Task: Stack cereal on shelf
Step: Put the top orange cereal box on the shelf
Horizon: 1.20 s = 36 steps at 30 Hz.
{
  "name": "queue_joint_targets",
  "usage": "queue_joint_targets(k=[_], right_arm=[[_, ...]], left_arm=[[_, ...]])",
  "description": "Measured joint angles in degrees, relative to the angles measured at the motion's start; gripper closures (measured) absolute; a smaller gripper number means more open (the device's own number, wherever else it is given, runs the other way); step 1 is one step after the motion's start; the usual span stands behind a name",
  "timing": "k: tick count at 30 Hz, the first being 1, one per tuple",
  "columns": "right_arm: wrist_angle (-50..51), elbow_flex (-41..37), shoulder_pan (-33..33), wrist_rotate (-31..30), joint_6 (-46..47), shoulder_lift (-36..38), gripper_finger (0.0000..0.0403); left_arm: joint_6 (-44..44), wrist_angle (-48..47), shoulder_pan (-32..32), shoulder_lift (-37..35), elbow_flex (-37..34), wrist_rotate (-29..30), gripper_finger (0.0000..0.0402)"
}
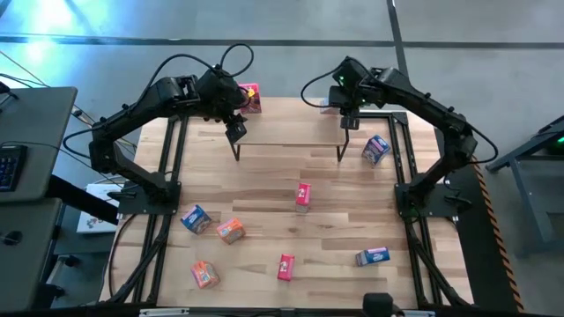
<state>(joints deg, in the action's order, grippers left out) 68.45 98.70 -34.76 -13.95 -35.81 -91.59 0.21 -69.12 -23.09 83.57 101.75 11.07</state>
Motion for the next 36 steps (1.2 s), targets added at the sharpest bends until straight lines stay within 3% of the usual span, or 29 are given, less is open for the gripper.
queue_joint_targets(k=[36], right_arm=[[0.58,-0.02,-0.59,0.98,0.85,-0.68,0.0272]], left_arm=[[0.0,0.02,0.0,0.02,0.0,0.0,0.0199]])
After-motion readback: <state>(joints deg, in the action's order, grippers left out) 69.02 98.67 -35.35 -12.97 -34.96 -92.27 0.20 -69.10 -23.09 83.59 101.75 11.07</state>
